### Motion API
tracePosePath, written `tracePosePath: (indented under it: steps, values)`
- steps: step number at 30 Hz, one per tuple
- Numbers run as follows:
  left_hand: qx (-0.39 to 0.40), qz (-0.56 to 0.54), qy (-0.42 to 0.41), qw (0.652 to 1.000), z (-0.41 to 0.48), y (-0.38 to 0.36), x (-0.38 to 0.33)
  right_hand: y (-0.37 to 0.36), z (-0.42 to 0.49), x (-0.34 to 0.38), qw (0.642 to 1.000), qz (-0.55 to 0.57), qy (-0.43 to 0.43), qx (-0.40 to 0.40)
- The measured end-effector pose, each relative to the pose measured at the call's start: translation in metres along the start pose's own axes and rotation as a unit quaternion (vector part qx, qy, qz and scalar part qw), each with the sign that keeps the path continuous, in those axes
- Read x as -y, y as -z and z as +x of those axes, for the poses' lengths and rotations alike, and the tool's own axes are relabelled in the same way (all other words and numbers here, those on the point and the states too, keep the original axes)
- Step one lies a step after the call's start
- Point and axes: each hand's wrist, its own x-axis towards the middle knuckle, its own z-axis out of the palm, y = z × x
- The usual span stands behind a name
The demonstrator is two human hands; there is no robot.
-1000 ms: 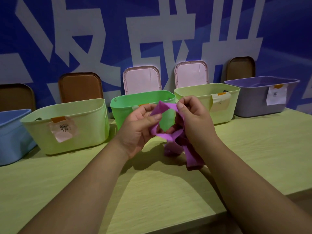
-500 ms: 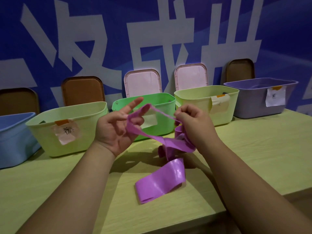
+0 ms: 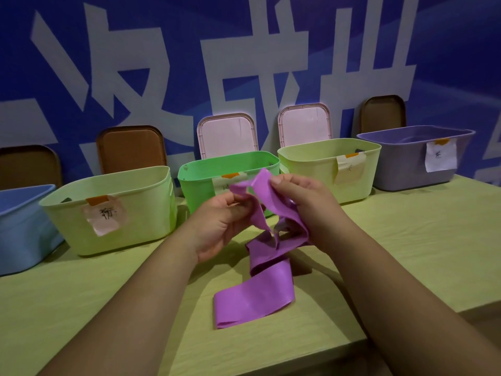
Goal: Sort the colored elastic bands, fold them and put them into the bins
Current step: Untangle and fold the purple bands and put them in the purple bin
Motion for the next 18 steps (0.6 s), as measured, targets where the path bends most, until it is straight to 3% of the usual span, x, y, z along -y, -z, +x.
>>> tracePosePath:
  steps: [4,12,18]
  values:
    - [0.032,0.046,0.007,0.998,-0.003,-0.007,0.0,0.003,0.0,0.001,1.0,-0.008,0.001,-0.016]
    - [0.025,0.006,0.014,1.0,-0.007,-0.005,-0.006,0.004,0.0,0.005,0.996,0.008,0.007,-0.085]
    - [0.106,-0.026,0.024,0.994,-0.008,0.01,-0.009,0.004,-0.001,0.007,0.995,0.033,0.006,-0.097]
